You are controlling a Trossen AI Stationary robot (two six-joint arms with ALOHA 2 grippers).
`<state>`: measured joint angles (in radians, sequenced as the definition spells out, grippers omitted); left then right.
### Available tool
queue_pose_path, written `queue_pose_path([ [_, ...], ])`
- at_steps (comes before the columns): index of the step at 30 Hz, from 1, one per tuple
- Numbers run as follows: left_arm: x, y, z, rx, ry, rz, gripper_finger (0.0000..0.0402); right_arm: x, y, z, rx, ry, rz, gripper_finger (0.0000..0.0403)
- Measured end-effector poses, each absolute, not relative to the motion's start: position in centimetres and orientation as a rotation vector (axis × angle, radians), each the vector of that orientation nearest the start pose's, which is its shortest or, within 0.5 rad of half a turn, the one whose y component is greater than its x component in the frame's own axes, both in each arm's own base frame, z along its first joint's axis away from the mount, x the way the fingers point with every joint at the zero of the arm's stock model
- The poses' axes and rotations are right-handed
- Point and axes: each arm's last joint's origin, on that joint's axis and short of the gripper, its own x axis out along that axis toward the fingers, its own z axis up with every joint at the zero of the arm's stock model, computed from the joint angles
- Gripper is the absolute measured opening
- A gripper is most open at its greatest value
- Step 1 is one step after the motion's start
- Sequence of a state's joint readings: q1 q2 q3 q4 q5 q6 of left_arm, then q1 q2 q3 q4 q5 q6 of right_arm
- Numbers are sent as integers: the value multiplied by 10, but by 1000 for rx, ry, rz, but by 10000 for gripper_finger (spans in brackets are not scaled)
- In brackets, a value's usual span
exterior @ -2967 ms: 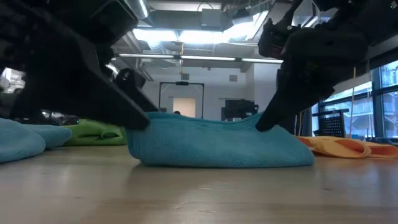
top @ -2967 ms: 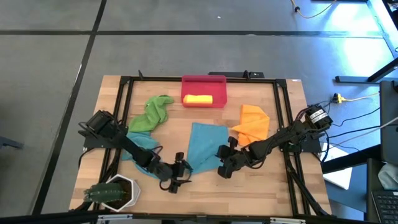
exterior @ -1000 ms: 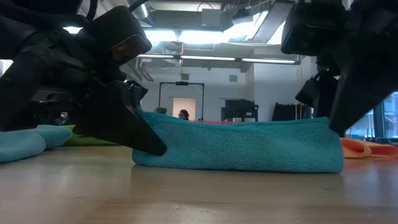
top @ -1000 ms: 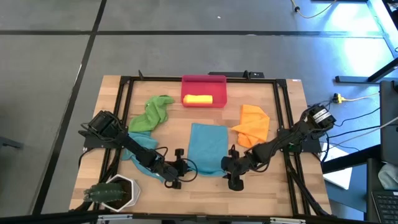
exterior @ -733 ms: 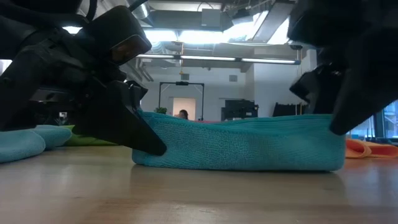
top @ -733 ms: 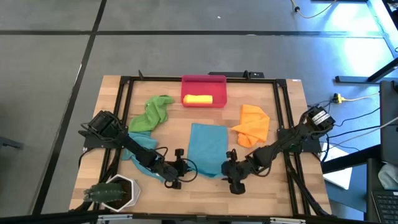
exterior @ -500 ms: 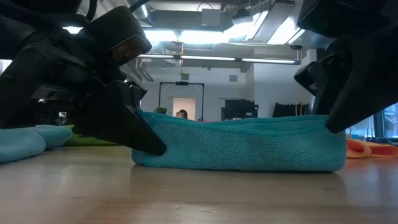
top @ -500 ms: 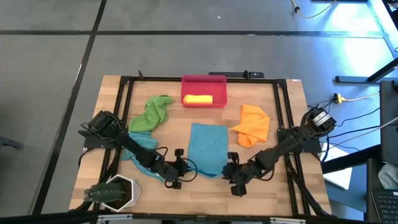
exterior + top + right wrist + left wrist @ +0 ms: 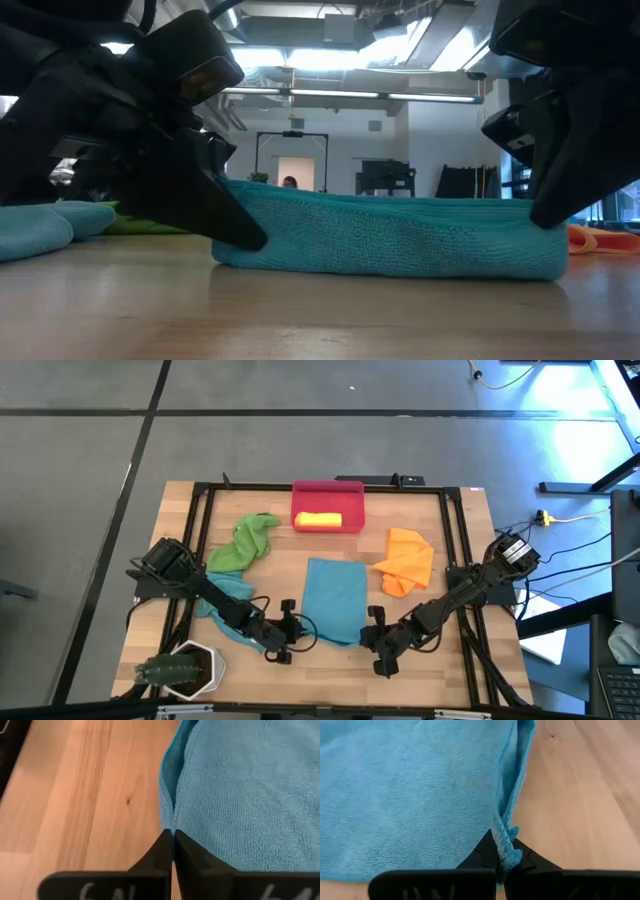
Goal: Roll microfiber towels into tight, uniform cylinder then place into a basket
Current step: Roll the left blue microfiber cloth
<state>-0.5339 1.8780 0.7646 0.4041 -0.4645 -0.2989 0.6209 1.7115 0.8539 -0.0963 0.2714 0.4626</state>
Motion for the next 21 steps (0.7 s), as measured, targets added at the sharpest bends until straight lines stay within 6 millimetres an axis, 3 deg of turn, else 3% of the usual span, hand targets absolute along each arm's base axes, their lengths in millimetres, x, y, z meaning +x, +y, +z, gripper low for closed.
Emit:
queue_pose_path([
  [6,291,-163,109,-24,625,-43,0,265,186,148,65,908,149,6],
  [14,297,-188,125,-82,642,-221,0,264,210,166,110,888,222,3],
  [21,301,-197,158,-66,611,-274,0,264,225,183,126,860,260,2],
])
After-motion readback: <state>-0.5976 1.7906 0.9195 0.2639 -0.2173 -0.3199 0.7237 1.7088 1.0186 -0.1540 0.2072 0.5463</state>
